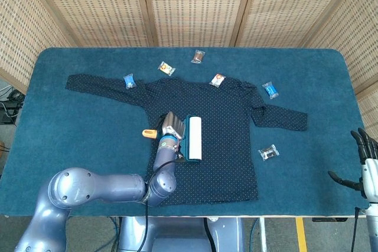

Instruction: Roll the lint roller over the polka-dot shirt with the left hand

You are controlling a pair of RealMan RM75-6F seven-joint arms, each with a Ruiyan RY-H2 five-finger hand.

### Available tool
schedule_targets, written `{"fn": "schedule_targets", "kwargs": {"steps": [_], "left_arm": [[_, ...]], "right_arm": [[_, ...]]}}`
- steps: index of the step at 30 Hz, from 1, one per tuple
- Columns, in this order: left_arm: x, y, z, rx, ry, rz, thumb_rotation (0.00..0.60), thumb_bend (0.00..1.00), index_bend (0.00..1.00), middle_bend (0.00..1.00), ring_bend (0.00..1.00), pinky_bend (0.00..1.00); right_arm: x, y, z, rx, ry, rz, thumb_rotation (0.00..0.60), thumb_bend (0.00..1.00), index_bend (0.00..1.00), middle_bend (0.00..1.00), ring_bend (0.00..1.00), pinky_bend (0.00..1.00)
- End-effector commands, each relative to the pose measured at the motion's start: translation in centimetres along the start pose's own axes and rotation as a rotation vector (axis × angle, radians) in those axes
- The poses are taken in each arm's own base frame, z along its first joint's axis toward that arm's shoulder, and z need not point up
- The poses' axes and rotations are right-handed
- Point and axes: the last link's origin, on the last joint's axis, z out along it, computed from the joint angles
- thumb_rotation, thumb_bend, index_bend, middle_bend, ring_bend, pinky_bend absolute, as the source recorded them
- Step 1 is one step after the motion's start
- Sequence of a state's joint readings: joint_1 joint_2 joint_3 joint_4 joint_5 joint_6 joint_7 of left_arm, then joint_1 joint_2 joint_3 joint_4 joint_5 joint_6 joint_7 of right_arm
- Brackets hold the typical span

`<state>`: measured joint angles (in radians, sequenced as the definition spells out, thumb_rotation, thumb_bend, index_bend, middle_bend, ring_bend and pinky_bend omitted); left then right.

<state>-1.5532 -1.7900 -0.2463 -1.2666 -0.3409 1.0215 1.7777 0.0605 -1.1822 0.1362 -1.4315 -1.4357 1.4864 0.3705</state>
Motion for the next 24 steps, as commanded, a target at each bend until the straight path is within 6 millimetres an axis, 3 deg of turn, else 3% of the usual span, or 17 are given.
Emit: {"fn": "schedule_targets", "kwargs": {"steps": [1, 16, 24], "left_arm": [[-2.1, -2.5, -0.2, 0.031, -0.019, -0.004, 0.600, 0.66, 0.83, 0.86, 0.76, 0.67], [-8.3, -10.6, -2.0, 0.042, 0.036, -0.194, 0.600, 0.64, 0.84, 0.84, 0.75, 0.66], [-12.0, -12.7, -1.8, 0.030, 0.067, -0.227, 0.600, 0.60, 0.83, 0.77, 0.70, 0.61]], "right_arm": [[-0.1, -0.2, -0.1, 0.007, 0.001, -0.003, 0.600, 0.17, 0.07, 0.00, 0.00, 0.00], [-0.7, -1.0, -0.4, 0.034, -0.015, -0.027, 0.600, 0.17, 0.07, 0.00, 0.00, 0.00], [-0.7, -1.5, -0.5, 0.048, -0.009, -0.046, 0.600, 0.17, 0.07, 0.00, 0.00, 0.00]]}}
